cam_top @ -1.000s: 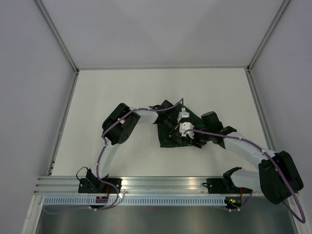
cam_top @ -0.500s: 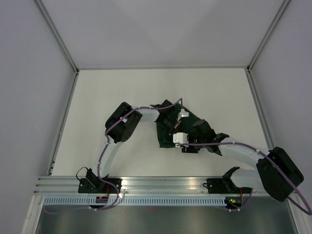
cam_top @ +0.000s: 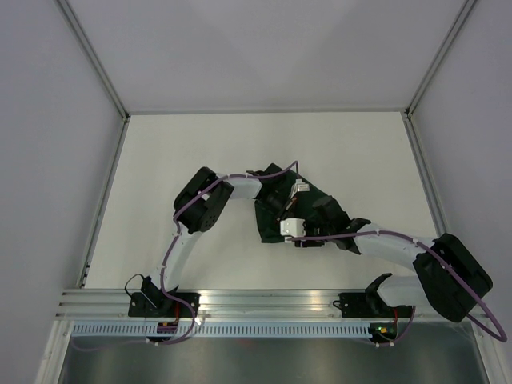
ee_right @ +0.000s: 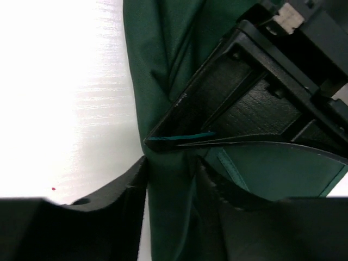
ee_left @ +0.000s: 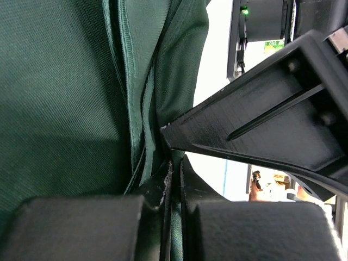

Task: Fold the napkin, place the utensils inside, and roll it up
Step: Roll the napkin with the utensil

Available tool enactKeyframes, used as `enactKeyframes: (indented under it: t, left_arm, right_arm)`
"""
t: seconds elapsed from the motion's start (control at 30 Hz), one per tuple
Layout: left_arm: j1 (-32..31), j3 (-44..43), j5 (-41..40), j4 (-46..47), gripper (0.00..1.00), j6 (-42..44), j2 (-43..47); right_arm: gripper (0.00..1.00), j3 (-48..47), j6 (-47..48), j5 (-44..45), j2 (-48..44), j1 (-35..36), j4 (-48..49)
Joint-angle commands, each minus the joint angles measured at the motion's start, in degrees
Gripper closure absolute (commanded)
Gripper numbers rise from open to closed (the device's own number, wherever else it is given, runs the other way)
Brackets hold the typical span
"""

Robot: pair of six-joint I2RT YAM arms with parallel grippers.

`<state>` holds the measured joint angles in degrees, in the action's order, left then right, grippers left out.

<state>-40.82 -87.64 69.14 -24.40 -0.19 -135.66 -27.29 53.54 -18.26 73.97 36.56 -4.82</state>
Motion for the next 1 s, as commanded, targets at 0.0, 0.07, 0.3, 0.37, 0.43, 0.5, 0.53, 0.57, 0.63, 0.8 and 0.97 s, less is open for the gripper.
enactKeyframes:
  t: [0.0, 0.07, 0.3, 0.37, 0.43, 0.5, 0.53, 0.57, 0.63, 0.8, 0.97]
  left_arm:
    - [0.2, -0.2, -9.5, -2.8, 0.92, 1.2, -3.8]
    - [0.4, -0.4, -9.3, -2.9, 0.87, 1.2, -3.8]
    - [1.1, -1.2, -10.2, -2.8, 0.75, 1.4, -1.8]
    - [1.4, -1.3, -10.9, -2.5, 0.72, 1.2, -0.6]
    - [1.5, -1.3, -11.5, -1.5, 0.70, 0.8, 1.6]
    - [2.0, -1.2, -11.8, -0.3, 0.67, -0.9, 4.0]
    - [2.2, -1.2, -12.4, 0.1, 0.67, -1.3, 4.8]
    - [2.3, -0.9, -13.1, 0.6, 0.67, -1.9, 5.5]
    - [2.7, -0.8, -14.5, 1.3, 0.67, -2.4, 7.8]
    - [4.3, 2.9, -21.4, 6.8, 0.67, -7.4, 12.4]
    - [7.9, 10.6, -26.9, 18.1, 0.67, -16.8, 20.3]
  right_arm:
    - [0.57, 0.0, 1.7, 1.6, 3.1, 0.0, -3.8]
    - [0.67, -0.8, 1.9, 0.9, 3.9, 0.1, -4.9]
    - [0.87, -3.4, 2.3, -0.9, 6.8, 0.1, -11.3]
    - [0.89, -4.1, 2.4, -1.9, 7.7, -0.2, -12.7]
    - [0.89, -5.2, 2.5, -3.5, 8.6, -0.6, -14.4]
    - [0.90, -7.2, 3.1, -5.8, 9.8, -1.5, -17.2]
    - [0.90, -7.9, 3.2, -6.5, 11.1, -1.9, -18.2]
    - [0.90, -9.6, 3.6, -7.4, 11.8, -2.7, -19.1]
    - [0.91, -11.1, 4.3, -9.6, 13.8, -3.5, -22.1]
    - [0.91, -16.1, 6.8, -13.6, 18.4, -6.6, -28.4]
    - [0.91, -21.1, 9.3, -16.9, 23.0, -9.4, -33.3]
